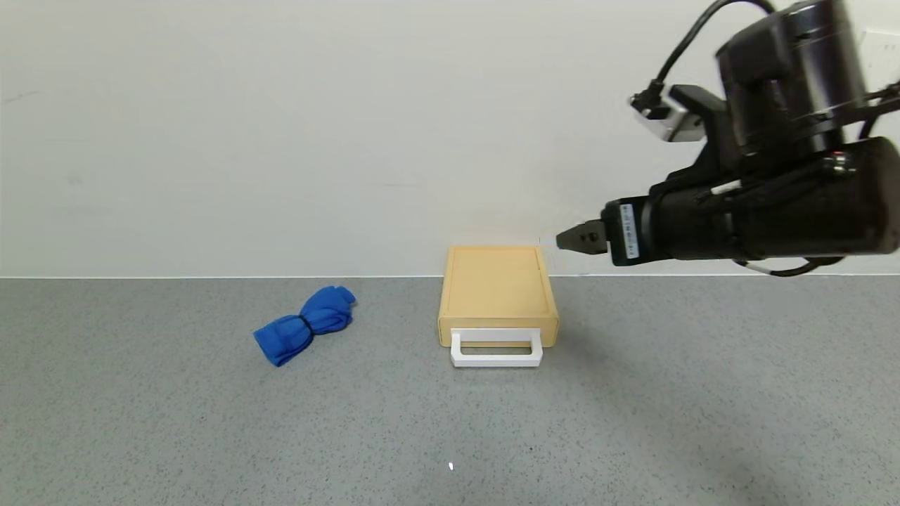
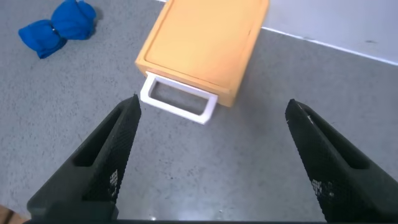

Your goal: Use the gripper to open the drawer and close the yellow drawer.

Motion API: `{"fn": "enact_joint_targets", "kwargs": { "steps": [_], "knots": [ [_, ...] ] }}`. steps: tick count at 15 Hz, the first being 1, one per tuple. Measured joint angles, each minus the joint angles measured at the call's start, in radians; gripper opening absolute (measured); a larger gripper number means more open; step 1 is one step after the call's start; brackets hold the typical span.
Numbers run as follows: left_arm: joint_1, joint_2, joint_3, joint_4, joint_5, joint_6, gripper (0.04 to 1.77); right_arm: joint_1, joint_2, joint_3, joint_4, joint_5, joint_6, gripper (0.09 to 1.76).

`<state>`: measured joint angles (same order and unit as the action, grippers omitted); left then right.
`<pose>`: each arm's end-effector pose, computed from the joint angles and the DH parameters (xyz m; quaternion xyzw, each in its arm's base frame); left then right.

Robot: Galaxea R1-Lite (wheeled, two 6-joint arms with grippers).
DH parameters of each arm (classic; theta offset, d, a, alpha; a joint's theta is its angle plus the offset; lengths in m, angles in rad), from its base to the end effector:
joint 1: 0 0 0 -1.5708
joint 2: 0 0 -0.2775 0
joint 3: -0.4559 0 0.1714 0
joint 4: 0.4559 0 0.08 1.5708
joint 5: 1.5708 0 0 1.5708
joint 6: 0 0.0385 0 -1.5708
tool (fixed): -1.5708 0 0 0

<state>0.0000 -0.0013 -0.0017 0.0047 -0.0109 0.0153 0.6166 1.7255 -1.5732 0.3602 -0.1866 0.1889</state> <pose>-0.0053 -0.0004 0.0754 0.0076 0.0008 -0.0055 1.0000 0.2562 0.1729 0.2676 -0.0095 0.2517 0.1835 0.9502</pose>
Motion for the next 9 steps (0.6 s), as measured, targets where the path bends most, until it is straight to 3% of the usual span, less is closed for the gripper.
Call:
{"fn": "enact_joint_targets", "kwargs": {
  "steps": [4, 9],
  "knots": [
    [0.000, 0.000, 0.000, 0.000, 0.000, 0.000, 1.72, -0.057, -0.269, 0.304, -0.146, 0.027, -0.045, 1.71],
    [0.000, 0.000, 0.000, 0.000, -0.001, 0.001, 1.72, -0.105, -0.632, 0.589, -0.194, 0.006, -0.050, 1.71]
  ]
}}
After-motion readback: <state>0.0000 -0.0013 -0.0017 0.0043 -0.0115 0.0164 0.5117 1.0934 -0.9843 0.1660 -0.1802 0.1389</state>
